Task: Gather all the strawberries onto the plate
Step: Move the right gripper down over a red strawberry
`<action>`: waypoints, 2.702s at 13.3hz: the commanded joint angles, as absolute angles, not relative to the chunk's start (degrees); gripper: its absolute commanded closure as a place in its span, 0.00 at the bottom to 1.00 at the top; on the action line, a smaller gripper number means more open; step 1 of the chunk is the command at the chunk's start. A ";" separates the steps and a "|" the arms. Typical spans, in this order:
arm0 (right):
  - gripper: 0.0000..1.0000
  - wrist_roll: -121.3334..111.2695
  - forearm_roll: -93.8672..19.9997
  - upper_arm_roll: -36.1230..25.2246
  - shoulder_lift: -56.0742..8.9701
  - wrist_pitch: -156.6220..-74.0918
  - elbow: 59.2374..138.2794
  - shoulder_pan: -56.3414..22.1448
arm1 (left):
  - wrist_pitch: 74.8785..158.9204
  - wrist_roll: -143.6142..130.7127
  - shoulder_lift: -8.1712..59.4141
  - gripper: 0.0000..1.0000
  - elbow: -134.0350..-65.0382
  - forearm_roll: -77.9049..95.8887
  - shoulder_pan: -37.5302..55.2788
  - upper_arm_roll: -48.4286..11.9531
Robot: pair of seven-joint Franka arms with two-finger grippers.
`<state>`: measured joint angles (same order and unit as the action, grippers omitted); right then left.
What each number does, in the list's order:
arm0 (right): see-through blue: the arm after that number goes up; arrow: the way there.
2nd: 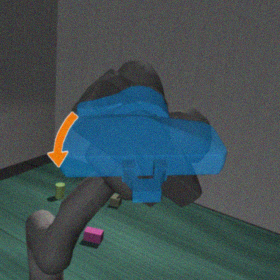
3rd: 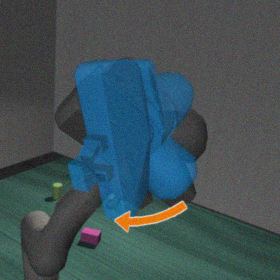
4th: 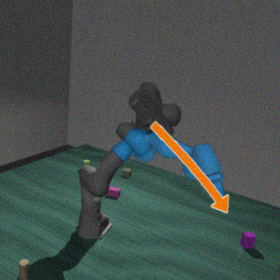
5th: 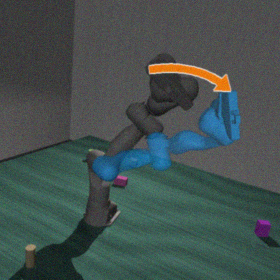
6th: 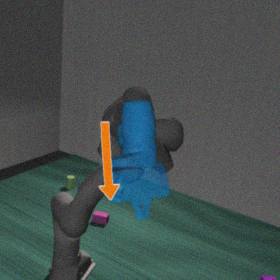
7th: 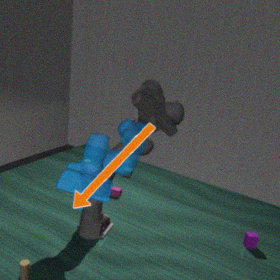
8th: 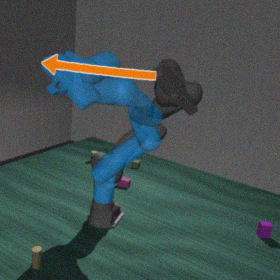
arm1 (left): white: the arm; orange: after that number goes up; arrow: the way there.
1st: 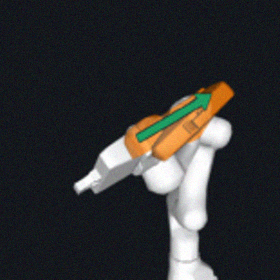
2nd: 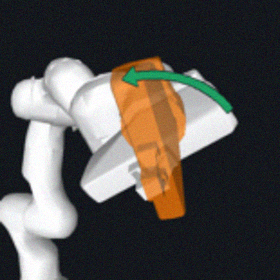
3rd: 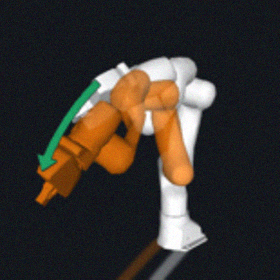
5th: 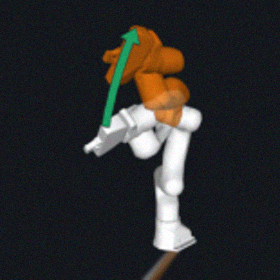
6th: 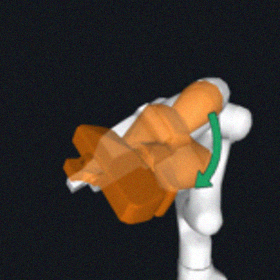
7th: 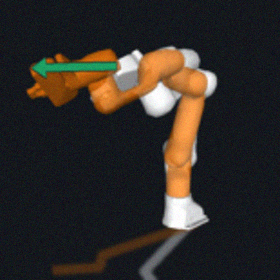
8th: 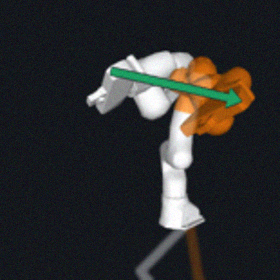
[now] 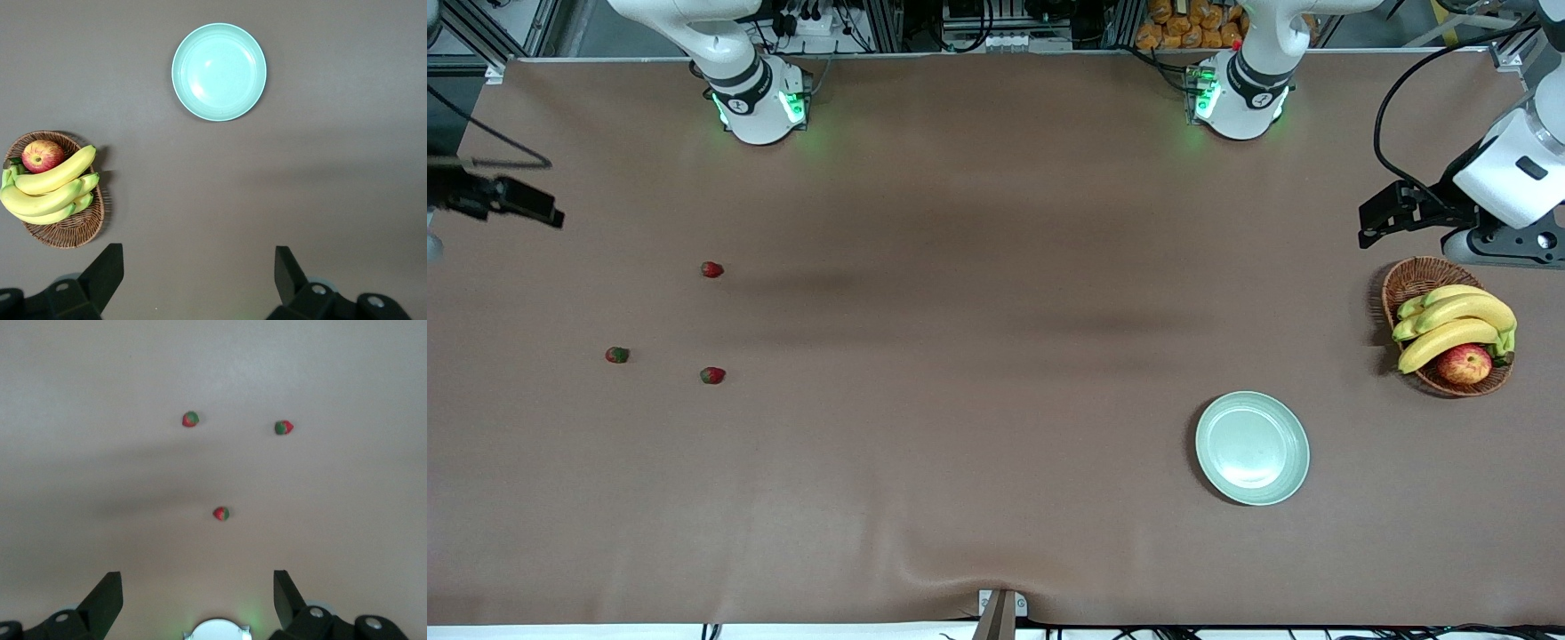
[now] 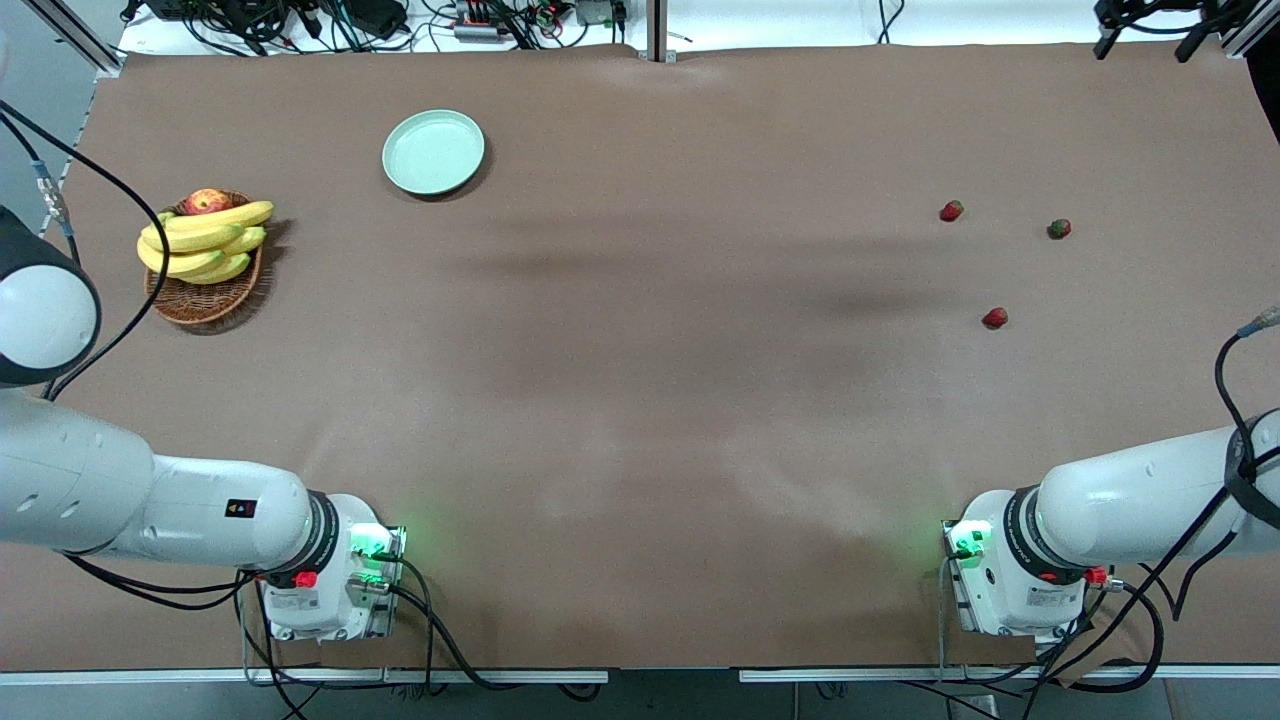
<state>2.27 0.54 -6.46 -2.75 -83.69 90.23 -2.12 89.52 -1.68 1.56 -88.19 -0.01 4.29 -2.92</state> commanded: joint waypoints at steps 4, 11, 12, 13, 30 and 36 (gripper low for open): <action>0.00 3.16 1.49 -5.89 -10.97 -94.46 91.84 -2.11 | 88.07 -0.96 2.02 0.00 -86.92 -1.23 4.13 -3.34; 0.00 3.25 0.88 -5.80 -17.57 -105.02 95.01 -2.29 | 88.07 -0.97 3.07 0.00 -87.27 -1.14 3.52 -3.34; 0.00 3.25 0.88 -5.80 -18.71 -105.90 95.10 -2.29 | 88.07 -0.97 3.16 0.00 -87.28 -0.79 3.52 -3.34; 0.00 3.25 0.79 -5.80 -19.94 -106.69 95.10 -2.29 | 88.07 -1.05 3.43 0.00 -87.28 -0.70 3.60 -3.34; 0.00 3.78 -3.25 -5.19 -34.80 -127.96 102.92 -2.99 | 88.33 -4.31 5.54 0.00 -87.10 -0.79 5.62 -3.34; 0.04 3.87 -3.34 -5.19 -36.21 -127.71 103.09 -2.81 | 88.51 -5.36 6.24 0.00 -87.10 -0.88 6.06 -3.34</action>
<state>3.26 -2.47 -5.33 -36.08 -127.44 102.67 -2.92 89.04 -3.97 5.36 -88.25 -0.01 5.73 -3.25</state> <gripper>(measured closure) 0.004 0.000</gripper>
